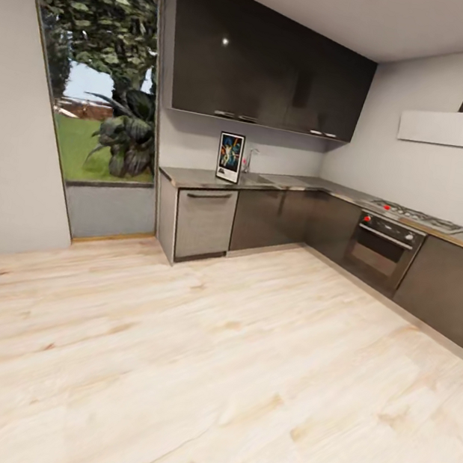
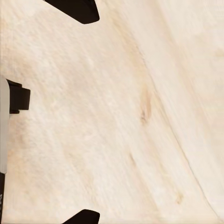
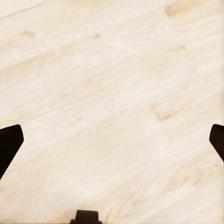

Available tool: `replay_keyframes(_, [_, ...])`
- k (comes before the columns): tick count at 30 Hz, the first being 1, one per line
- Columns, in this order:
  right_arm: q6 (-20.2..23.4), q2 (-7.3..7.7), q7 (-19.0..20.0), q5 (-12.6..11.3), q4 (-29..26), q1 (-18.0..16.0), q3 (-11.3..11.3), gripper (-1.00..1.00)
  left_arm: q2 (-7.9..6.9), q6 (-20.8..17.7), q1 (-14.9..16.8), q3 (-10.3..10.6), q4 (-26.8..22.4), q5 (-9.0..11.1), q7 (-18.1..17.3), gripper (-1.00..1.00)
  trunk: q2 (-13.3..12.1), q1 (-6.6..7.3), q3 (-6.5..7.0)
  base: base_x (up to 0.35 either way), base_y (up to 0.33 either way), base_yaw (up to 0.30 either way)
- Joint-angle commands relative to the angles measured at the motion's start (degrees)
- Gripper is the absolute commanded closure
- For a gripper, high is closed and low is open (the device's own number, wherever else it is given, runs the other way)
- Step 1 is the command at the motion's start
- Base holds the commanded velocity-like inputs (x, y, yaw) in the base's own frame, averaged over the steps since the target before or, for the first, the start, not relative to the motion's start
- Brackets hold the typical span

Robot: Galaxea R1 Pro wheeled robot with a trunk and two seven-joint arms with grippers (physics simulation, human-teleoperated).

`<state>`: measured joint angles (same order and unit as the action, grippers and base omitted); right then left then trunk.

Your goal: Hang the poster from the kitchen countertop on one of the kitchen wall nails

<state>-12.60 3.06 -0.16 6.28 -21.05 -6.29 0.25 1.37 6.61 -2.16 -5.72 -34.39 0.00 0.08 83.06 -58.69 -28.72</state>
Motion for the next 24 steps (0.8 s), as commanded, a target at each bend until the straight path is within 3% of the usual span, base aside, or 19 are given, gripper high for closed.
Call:
replay_keyframes(1, [-0.15, 0.02, -0.02, 0.47, 0.04, -0.04, 0.01, -1.0, 0.05, 0.07, -0.03, -0.17, -0.08, 0.0, 0.01, -1.0, 0.02, -0.04, -0.05, 0.334, -0.11, 0.0])
replay_keyframes(24, [-0.15, 0.01, -0.02, 0.46, 0.04, -0.04, 0.06, -1.0, 0.04, 0.07, -0.02, -0.17, -0.06, 0.0, 0.01, -1.0, 0.02, -0.04, -0.05, 0.334, -0.11, 0.0])
